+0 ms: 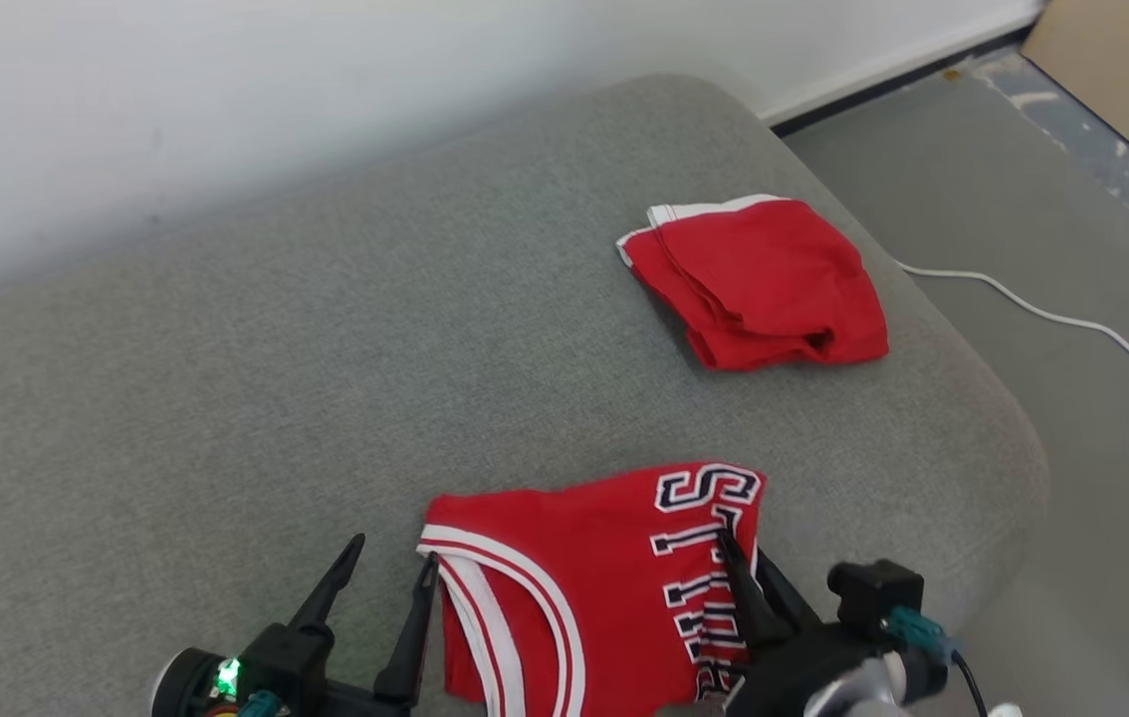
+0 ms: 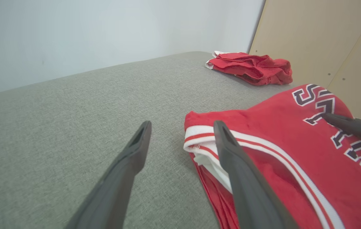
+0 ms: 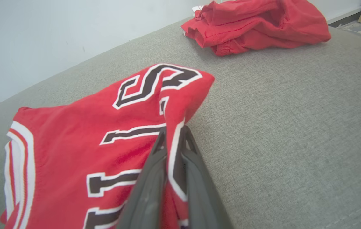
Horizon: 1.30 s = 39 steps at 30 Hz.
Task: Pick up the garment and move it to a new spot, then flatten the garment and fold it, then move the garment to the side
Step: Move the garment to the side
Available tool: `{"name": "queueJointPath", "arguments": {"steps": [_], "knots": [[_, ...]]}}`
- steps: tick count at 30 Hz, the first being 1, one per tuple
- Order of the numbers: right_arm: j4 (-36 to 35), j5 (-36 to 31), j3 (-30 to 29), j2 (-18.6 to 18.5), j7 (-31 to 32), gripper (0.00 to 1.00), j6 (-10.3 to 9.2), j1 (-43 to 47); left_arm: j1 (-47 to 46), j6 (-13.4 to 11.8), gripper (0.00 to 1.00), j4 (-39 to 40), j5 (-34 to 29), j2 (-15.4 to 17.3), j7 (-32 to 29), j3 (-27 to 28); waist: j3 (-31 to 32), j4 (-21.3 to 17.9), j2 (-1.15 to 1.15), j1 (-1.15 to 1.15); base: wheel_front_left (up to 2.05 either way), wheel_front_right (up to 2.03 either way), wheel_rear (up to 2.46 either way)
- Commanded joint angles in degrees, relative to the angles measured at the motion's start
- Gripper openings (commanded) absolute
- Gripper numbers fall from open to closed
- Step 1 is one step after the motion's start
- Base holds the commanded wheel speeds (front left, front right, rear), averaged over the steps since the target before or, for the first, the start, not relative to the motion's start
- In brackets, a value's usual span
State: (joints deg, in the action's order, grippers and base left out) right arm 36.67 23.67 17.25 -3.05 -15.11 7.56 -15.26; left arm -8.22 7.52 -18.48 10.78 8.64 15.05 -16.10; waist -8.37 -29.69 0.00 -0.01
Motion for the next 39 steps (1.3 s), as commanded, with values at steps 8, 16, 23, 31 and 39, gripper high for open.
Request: {"name": "queueJointPath", "arguments": {"steps": [8, 16, 23, 31, 39], "knots": [[0.5, -3.5, 1.4, -1.6, 0.0, 0.0, -0.16, -12.5, 0.2, -0.1, 1.0, 0.0, -1.4, 0.7, 0.2, 0.5, -4.9, 2.9, 0.0, 0.01, 0.0, 0.0, 0.0], [7.7, -7.9, -4.0, -10.9, 0.0, 0.0, -0.16, -27.6, -1.4, -0.1, 1.0, 0.2, -2.5, 0.5, 0.2, 0.5, -7.3, 8.4, 0.0, 0.01, 0.0, 0.0, 0.0], [19.4, -13.6, -14.9, -21.4, 0.0, 0.0, -0.16, -34.5, -2.7, -0.1, 1.0, 0.1, -3.4, -0.1, 0.2, 0.5, -8.0, 12.1, 0.0, 0.01, 0.0, 0.0, 0.0], [25.1, -24.2, -31.0, -25.5, 0.0, 1.0, -0.16, -33.8, -3.8, -0.1, 1.0, 0.2, -4.0, 0.3, 0.2, 0.5, -8.8, 14.4, 0.0, 0.01, 0.0, 0.0, 0.0], [14.0, -34.4, -39.8, -17.1, 0.0, 1.0, -0.16, -28.7, -2.1, -0.3, 1.0, -0.4, -6.2, -0.8, 0.2, 4.0, -7.0, 14.8, 0.0, 0.01, 0.0, 0.0, 0.0]]}}
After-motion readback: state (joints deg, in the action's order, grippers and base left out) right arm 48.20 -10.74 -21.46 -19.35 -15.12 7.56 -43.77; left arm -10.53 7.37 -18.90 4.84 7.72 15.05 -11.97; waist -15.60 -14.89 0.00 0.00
